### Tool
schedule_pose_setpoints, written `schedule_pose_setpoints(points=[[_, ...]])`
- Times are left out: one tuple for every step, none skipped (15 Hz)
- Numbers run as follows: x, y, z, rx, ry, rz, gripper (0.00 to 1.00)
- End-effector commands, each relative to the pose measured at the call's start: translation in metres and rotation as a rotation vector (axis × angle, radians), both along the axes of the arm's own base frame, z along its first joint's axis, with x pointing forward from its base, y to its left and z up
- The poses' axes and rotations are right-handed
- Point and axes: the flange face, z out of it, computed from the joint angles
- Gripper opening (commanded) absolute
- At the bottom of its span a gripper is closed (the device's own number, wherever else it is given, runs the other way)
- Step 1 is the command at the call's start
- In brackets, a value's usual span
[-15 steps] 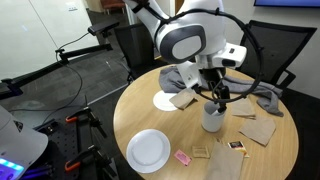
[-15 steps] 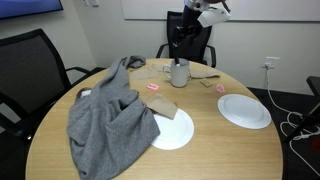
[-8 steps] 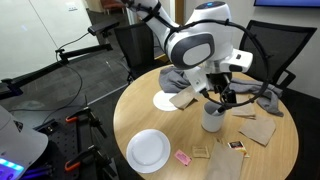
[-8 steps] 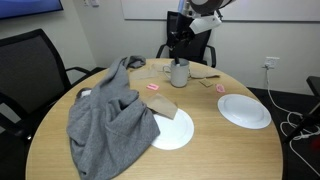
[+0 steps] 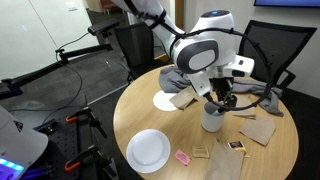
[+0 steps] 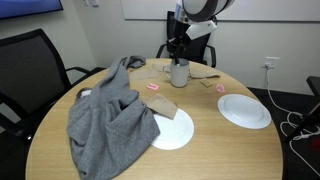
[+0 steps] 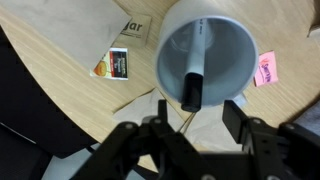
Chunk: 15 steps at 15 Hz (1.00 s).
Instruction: Remove the marker from the mug cup and place it on the table
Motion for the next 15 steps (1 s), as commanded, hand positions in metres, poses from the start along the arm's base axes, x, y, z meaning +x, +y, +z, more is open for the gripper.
schedule_pose_setpoints(points=[[0.008, -0.002, -0.003, -0.010, 0.024, -0.021, 0.58], [0.009, -0.003, -0.005, -0.010, 0.027, -0.021, 0.54], [0.009, -0.003, -0.006, -0.010, 0.030, -0.021, 0.44], [0.009, -0.004, -0.007, -0.011, 0.033, -0.021, 0.32], [0.009, -0.004, -0.008, -0.011, 0.034, -0.021, 0.18], [0.009, -0.005, -0.008, -0.012, 0.033, -0.020, 0.11], [0.010, -0.005, -0.007, -0.015, 0.030, -0.020, 0.04], [0.010, -0.005, -0.005, -0.015, 0.026, -0.019, 0.02], [0.010, -0.005, -0.004, -0.016, 0.023, -0.018, 0.06], [0.010, -0.005, -0.003, -0.017, 0.021, -0.016, 0.05], [0.008, -0.003, 0.000, -0.019, 0.014, -0.010, 0.06], [0.007, 0.000, 0.004, -0.025, 0.004, -0.003, 0.06], [0.005, 0.004, 0.011, -0.029, -0.009, 0.008, 0.06], [0.003, 0.007, 0.017, -0.032, -0.020, 0.015, 0.06], [0.001, 0.010, 0.027, -0.033, -0.036, 0.025, 0.06]])
